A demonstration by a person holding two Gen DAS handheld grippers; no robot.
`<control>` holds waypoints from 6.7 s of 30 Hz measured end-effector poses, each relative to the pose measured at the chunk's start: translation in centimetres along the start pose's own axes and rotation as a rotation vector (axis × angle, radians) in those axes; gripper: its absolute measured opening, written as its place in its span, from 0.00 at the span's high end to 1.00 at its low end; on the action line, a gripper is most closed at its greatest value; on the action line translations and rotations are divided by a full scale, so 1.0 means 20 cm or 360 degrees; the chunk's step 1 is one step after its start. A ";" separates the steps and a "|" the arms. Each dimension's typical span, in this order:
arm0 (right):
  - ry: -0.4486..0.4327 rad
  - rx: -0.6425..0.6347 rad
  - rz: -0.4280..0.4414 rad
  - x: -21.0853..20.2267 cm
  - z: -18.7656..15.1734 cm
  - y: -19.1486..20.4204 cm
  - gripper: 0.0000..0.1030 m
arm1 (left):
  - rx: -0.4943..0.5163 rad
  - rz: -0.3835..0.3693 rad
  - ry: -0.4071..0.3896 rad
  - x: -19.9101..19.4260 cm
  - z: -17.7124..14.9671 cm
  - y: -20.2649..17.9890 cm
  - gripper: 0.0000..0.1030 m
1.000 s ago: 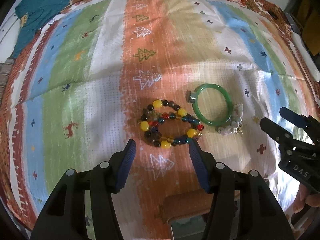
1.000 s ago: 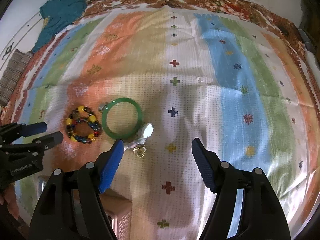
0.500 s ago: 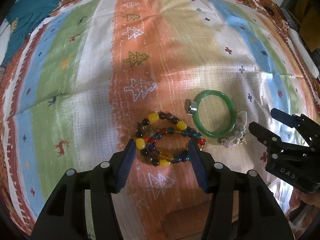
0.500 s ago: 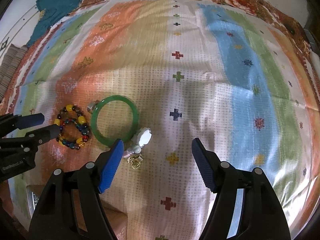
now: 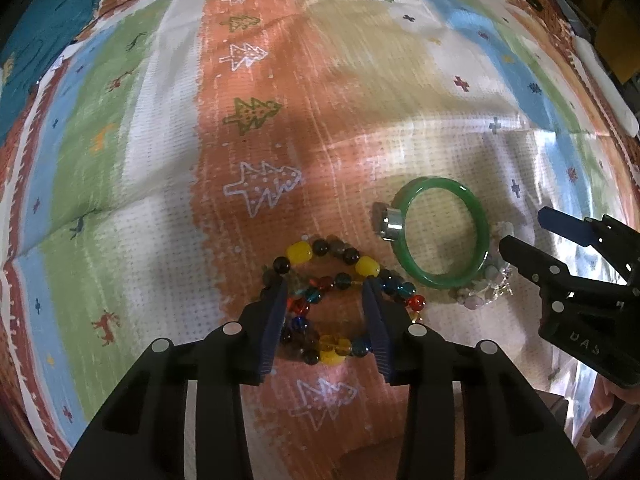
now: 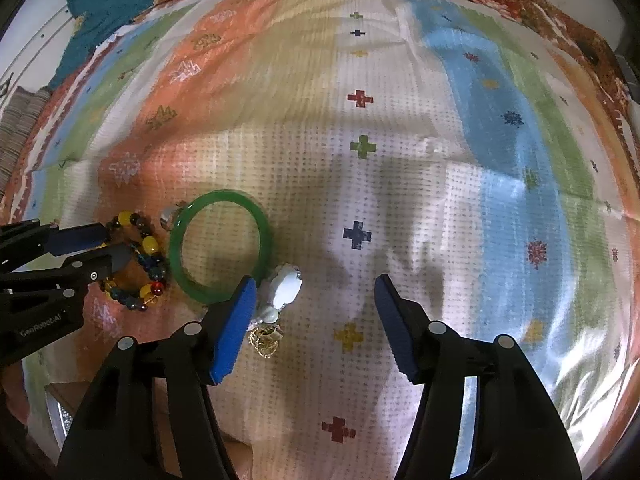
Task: Organize jewelry
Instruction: 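Close left tool on multicolour bead bracelet while right tool grasps white pearl charm strand, then lift both held items and carry them over the silver tin, then open right tool to drop pearl charm while left tool releases multicolour bracelet into tin, then move left tool to yellow bead bracelet while right tool approaches green jade bangle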
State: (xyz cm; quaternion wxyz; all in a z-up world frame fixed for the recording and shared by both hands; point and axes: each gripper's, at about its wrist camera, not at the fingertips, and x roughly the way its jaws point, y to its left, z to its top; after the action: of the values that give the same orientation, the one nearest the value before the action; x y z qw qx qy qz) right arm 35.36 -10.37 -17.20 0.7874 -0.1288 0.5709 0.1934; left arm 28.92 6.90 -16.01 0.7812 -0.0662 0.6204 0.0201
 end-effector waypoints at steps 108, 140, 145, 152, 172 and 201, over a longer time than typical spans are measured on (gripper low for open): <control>-0.0549 -0.0213 0.0237 -0.88 -0.46 0.25 0.92 | 0.0123 -0.0278 -0.0590 -0.96 -0.57 -0.26 0.91; -0.0474 -0.0142 0.0085 -0.83 -0.58 0.18 0.65 | 0.0011 -0.0083 -0.0576 -0.95 -0.73 -0.22 0.74; -0.0435 -0.0135 0.0084 -0.80 -0.56 0.17 0.65 | -0.0060 -0.0098 -0.0549 -0.92 -0.71 -0.17 0.65; -0.0417 -0.0114 0.0058 -0.75 -0.50 0.15 0.55 | -0.0132 -0.0028 -0.0480 -0.83 -0.64 -0.13 0.45; -0.0433 -0.0046 0.0006 -0.67 -0.34 0.09 0.27 | -0.0253 0.0070 -0.0393 -0.63 -0.42 0.00 0.20; -0.0345 -0.0033 0.0019 -0.44 -0.14 0.08 0.27 | -0.0216 0.0143 -0.0243 -0.37 -0.23 0.08 0.17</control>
State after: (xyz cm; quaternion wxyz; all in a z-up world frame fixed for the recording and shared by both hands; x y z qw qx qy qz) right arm 29.98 -11.51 -9.74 0.8421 -0.1119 0.4811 0.2167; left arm 22.69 8.27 -9.98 0.8183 -0.0892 0.5585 0.1021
